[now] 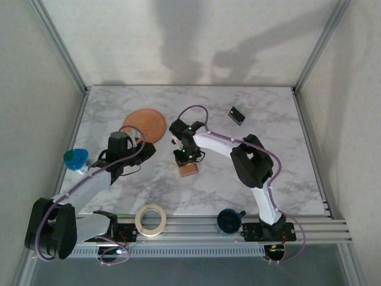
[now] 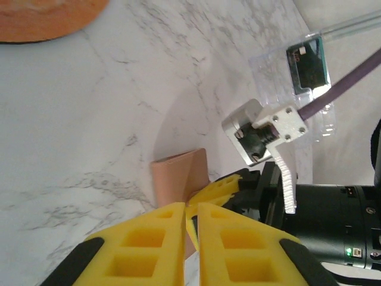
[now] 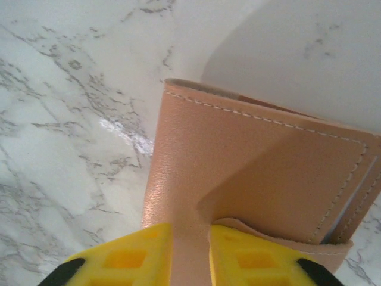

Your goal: Put the credit cards into the card holder

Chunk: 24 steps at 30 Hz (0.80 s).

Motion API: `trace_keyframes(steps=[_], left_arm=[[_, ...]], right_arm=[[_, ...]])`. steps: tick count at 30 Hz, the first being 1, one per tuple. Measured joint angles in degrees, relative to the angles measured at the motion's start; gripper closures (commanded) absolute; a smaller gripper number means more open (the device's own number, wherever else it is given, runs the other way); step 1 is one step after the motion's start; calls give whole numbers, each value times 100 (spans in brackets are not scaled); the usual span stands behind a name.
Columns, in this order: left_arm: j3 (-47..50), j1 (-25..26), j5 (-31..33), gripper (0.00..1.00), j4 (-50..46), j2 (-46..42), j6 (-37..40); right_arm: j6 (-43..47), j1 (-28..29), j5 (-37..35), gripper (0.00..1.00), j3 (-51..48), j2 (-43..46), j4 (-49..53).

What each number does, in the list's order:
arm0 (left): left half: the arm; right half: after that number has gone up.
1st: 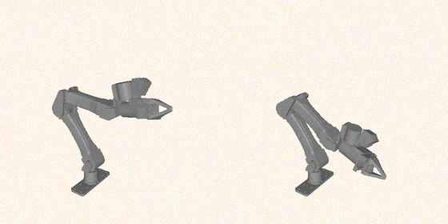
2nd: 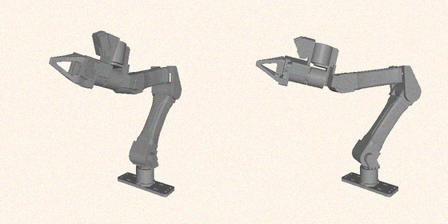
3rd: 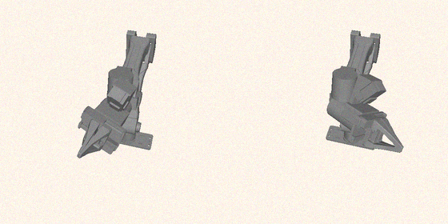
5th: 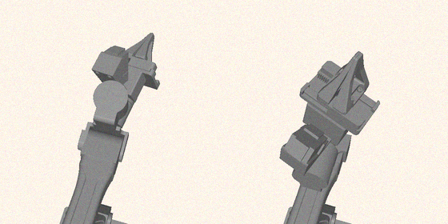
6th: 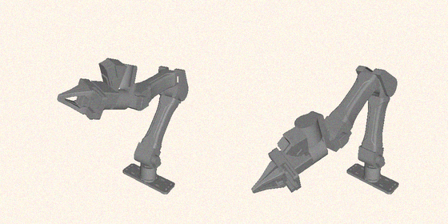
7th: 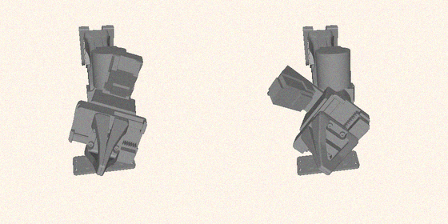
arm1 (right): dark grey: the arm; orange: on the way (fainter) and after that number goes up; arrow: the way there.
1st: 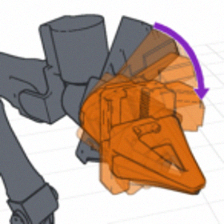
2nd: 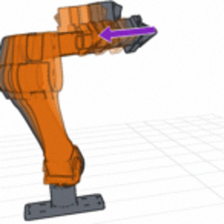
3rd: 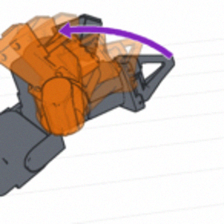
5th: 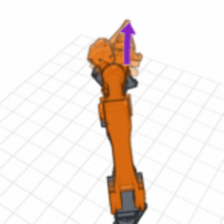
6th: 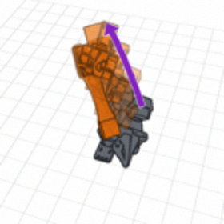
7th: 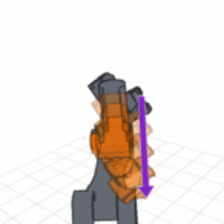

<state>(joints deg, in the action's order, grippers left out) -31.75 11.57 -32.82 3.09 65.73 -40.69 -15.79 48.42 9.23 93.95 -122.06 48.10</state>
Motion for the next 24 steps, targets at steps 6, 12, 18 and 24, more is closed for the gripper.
trace_keyframes(steps=[6,12,18,24], left_arm=[[-59,-367,442,68,-717,-654,179],[-518,-391,1624,49,-1534,-1012,520],[-601,-391,2562,0,-1674,-1679,935],[-551,-391,3676,0,-1598,-2072,1075]], right_arm=[[-70,61,387,56,-264,251,-85],[-149,-11,890,35,-776,1366,-520],[-17,-345,369,1,-1609,3727,-1429],[387,-1001,-1113,1,-3095,6201,-2433]])
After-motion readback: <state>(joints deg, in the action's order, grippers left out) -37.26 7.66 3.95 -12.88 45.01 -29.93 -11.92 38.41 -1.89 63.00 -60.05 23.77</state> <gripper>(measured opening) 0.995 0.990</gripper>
